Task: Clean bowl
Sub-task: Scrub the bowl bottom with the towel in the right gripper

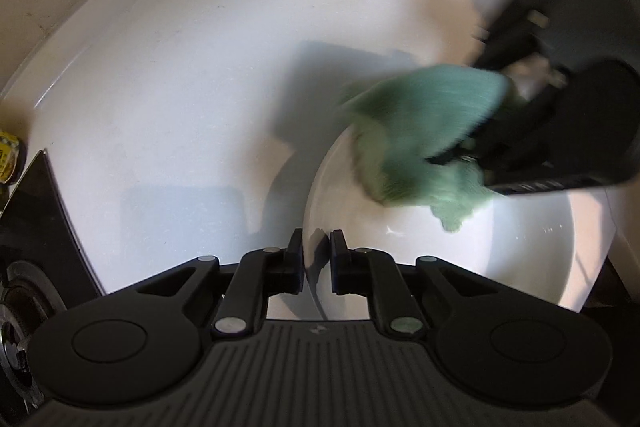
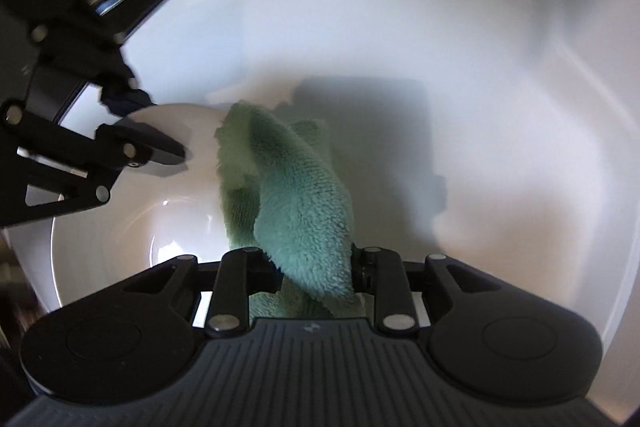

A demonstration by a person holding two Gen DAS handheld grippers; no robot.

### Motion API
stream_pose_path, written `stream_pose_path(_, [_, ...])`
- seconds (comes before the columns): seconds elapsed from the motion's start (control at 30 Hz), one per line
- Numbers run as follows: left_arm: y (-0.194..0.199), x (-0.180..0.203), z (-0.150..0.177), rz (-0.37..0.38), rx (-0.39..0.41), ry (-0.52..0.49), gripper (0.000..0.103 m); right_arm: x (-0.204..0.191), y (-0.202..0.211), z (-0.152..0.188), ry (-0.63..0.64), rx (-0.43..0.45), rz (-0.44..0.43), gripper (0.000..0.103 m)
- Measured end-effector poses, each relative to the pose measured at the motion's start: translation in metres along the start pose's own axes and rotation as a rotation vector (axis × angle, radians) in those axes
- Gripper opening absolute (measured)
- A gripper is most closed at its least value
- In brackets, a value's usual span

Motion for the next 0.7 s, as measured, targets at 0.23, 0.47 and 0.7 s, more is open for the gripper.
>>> stream_pose_path(0.23, [0.002, -0.003, 0.007, 0.06, 0.026, 0.038, 0.01, 0.005, -0.003, 0.049, -0.22, -0.005, -0.105, 0.022])
stream_pose_path(0.47, [-0.004, -0.01, 0.003, 0.087, -0.004, -0.001, 0.012, -0.031, -0.045, 0.001, 0.22, -0.1, -0.049, 0.022])
stream_pose_path(0.7, [-0.025, 0.012, -0.02, 0.024, -0.06, -0.035, 0.02, -0.058, -0.049, -0.032, 0.575, -0.076, 0.117, 0.029])
Point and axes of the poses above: each gripper's, at about its wrist camera, not at the fingertips, and y roughly against the way its jaws point, x to its right, z to its underside, the point moved 1 cm from there along -y, roughly the way its jaws point, and after that the axes turned 7 degrees about -x, right-handed, at the moved point
